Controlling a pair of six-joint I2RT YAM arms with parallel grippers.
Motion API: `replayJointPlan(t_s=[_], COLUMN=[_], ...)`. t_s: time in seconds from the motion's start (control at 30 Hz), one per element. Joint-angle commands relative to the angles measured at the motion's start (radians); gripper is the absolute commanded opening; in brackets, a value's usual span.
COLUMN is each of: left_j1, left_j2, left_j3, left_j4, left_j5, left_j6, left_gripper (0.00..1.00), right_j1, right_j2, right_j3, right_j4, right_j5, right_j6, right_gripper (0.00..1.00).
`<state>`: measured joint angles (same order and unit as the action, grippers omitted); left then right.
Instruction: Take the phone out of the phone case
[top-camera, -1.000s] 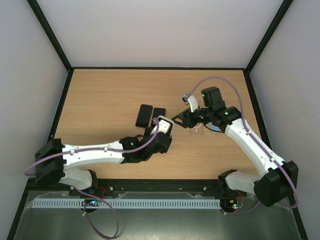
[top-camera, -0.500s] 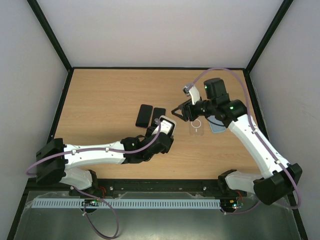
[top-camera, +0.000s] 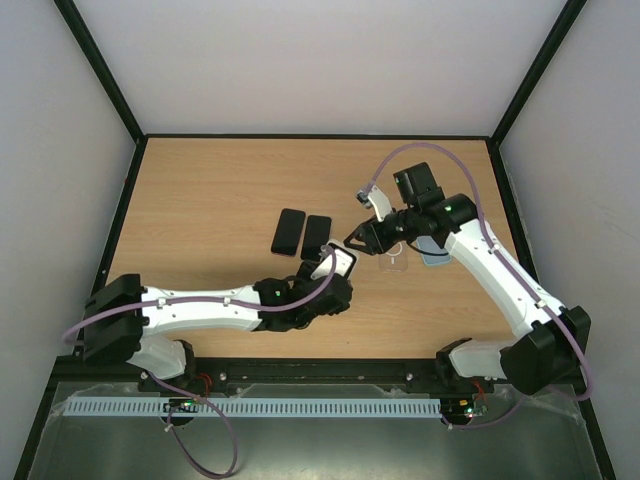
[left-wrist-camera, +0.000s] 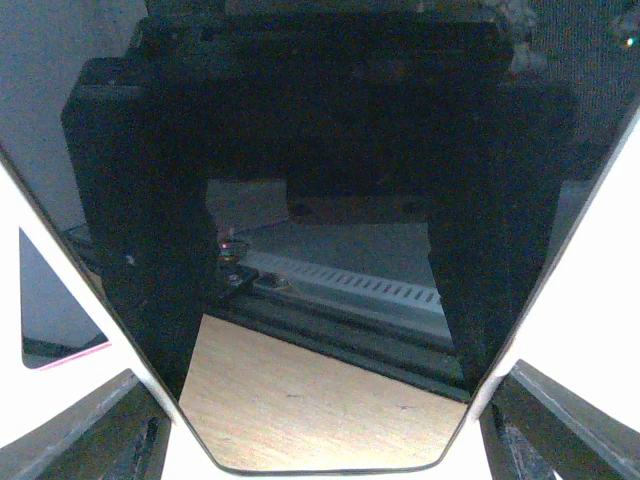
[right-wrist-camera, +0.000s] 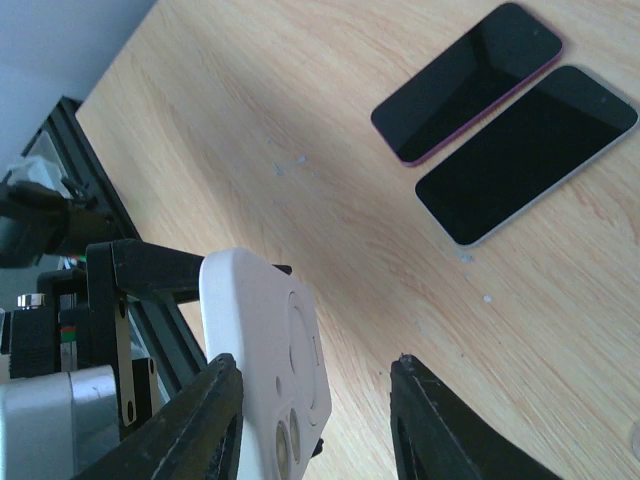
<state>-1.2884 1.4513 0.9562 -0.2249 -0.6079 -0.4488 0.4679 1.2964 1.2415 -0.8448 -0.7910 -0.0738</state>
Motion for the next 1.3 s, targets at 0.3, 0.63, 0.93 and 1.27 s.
replayJointPlan(t_s=[0.3,0.63,0.93,1.27], left_j1=[-0.046,-0.046,-0.046,-0.025], left_j2=[0.037,0.035,0.026,-0.112], left_j3=[0.133,0.143,0.124,0.015], left_j4=[0.020,-0.009,-0.021,0.050], left_j5=[-0.107,-0.150,-0.180,-0.155], left_j6=[-0.018,-0.041,-0.049,-0.047], left_gripper=[0.02,0.02,0.41,0.99], right_j1=[0.014,0.017,0.017,0.017], right_j2=[-0.045,-0.041,-0.066,-0.092], right_j3=[-0.007,-0.018,-0.028,-0.031], right_j4=[-0.136,-0.130,-0.036,-0.003], right_j5=[-0.060,-0.071,-0.050,-0.028], right_j6=[-0.084,-0.103,-0.051,-0.094], right_gripper=[0.49,0.21,0.04,0.02])
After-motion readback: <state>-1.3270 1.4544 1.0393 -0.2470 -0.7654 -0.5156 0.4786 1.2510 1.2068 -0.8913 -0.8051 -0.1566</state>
